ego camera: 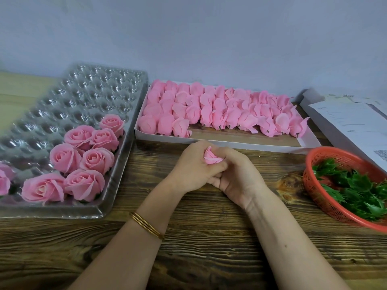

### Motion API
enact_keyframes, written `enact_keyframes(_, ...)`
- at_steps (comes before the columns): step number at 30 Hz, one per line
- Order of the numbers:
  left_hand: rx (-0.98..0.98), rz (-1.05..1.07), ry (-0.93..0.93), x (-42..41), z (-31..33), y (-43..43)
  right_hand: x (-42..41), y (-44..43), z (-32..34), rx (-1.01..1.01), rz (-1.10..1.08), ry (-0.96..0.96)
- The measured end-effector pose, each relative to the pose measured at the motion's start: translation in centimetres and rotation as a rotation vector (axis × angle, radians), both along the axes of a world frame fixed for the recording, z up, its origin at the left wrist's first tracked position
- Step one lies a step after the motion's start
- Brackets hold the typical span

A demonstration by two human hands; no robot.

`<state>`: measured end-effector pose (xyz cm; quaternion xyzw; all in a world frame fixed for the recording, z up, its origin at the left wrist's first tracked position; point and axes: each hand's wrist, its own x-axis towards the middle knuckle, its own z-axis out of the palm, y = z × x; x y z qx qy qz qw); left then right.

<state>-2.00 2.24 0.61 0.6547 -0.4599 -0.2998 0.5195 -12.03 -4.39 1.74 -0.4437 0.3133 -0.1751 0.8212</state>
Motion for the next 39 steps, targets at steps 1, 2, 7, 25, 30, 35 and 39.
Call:
enact_keyframes(1, -0.002, 0.001, -0.007, -0.1, 0.0, 0.0, 0.0, 0.0, 0.0, -0.003, 0.002, 0.005)
enact_keyframes(2, -0.001, 0.004, -0.010, 0.0, 0.0, 0.0, 0.1, 0.1, 0.0, -0.007, 0.000, 0.011)
enact_keyframes(7, 0.002, 0.041, 0.032, -0.1, -0.2, -0.1, 0.1, 0.2, 0.0, -0.007, -0.019, 0.014)
enact_keyframes(25, -0.087, 0.216, 0.520, 0.0, 0.3, -0.6, 0.2, 0.7, -1.0, -0.302, -0.020, -0.078)
enact_keyframes(30, -0.082, 0.171, 0.626, 0.0, 0.6, -0.5, 0.2, 0.7, -1.3, -0.434, -0.084, -0.024)
enact_keyframes(35, -0.025, 0.020, 0.701, 0.7, 1.2, 0.2, 0.1, 0.7, -0.4, -0.167, 0.018, -0.088)
enact_keyframes(39, -0.058, -0.019, 0.705, 0.8, 1.1, 0.3, -0.1, 0.4, 0.0, -0.053, 0.071, -0.127)
